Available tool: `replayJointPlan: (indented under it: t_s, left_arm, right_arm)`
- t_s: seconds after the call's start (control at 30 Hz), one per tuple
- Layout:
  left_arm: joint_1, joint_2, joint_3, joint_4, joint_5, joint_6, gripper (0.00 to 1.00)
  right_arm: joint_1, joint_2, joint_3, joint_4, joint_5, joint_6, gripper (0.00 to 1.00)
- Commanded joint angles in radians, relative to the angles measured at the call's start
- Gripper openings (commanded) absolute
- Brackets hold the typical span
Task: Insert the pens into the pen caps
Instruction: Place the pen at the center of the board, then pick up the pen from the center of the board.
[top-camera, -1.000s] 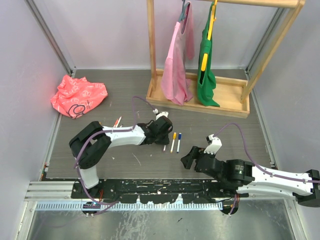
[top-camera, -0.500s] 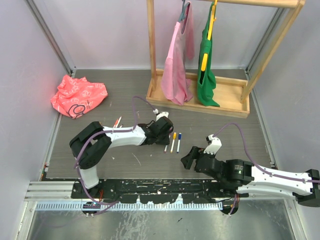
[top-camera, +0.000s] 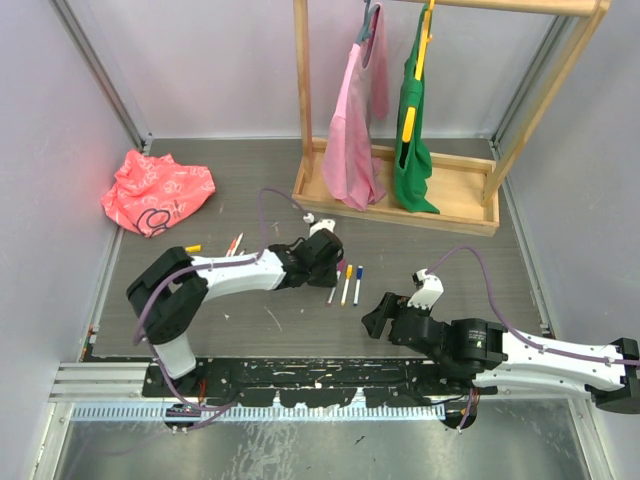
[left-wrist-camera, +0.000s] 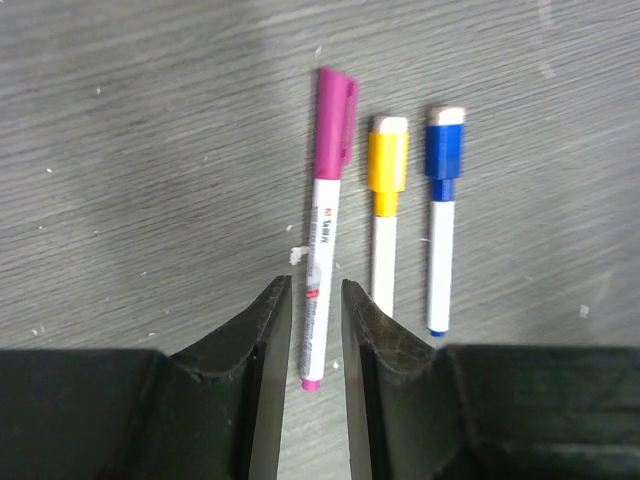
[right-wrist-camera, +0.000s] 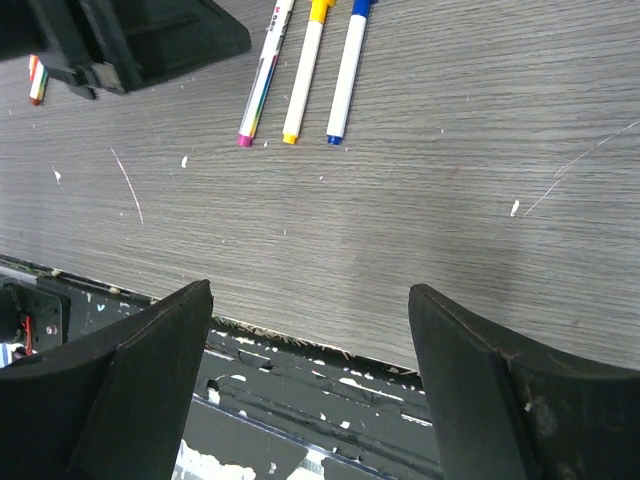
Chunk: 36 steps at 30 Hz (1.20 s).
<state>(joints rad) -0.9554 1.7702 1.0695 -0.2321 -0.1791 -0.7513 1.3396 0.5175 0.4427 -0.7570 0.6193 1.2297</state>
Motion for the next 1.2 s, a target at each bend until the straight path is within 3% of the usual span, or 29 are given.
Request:
replayJointPlan:
  t_s: [0.0, 0.27, 0.53, 0.83, 1.03, 1.17]
  left_arm:
    - [-0.001, -0.151, 0.011, 0.065, -0.001, 0.055, 0.28]
    - [0.008, -0.325, -0.014, 0.001, -0.074, 0.137, 0.29]
    - [0.107, -0.538, -0.099, -0.108, -0.118, 0.198, 0.25]
    - [0.318, -0.731, -0.218, -0.191, -0.014, 0.233, 0.24]
    - [0.488, -0.750, -0.273, -0.185, 0.154, 0.239, 0.24]
    - [0.544, -0.723, -0.281, -0.195, 0.201, 0.247, 0.23]
  right_arm:
    - [0.003, 0.003, 0.012, 0.010, 0.039, 0.023, 0.84]
    - [0.002, 0.007, 0.010, 0.010, 0.049, 0.022, 0.84]
    - [0.002, 0.001, -0.007, 0.010, 0.031, 0.027, 0.84]
    - [0.002, 0.019, -0.004, 0.022, 0.033, 0.024, 0.84]
    - [0.003, 0.054, 0.005, 0.048, 0.019, 0.014, 0.84]
    - [0.002, 0.078, 0.007, 0.059, 0.014, 0.010, 0.84]
